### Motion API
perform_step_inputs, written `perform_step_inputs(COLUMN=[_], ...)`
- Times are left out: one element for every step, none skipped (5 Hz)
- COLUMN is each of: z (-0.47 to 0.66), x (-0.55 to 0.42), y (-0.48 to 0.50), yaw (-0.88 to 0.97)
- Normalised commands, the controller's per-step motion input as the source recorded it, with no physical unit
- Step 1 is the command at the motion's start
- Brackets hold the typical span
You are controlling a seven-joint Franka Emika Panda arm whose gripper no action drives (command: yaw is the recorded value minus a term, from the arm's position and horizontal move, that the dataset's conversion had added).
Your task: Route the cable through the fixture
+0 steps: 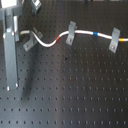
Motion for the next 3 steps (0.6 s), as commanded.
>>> perform_step_inputs(z=[0.24, 0.21, 0.0], x=[-0.384, -0.355, -0.03], y=[0.548, 0.514, 0.091], yaw=[0.0, 0.0, 0.0])
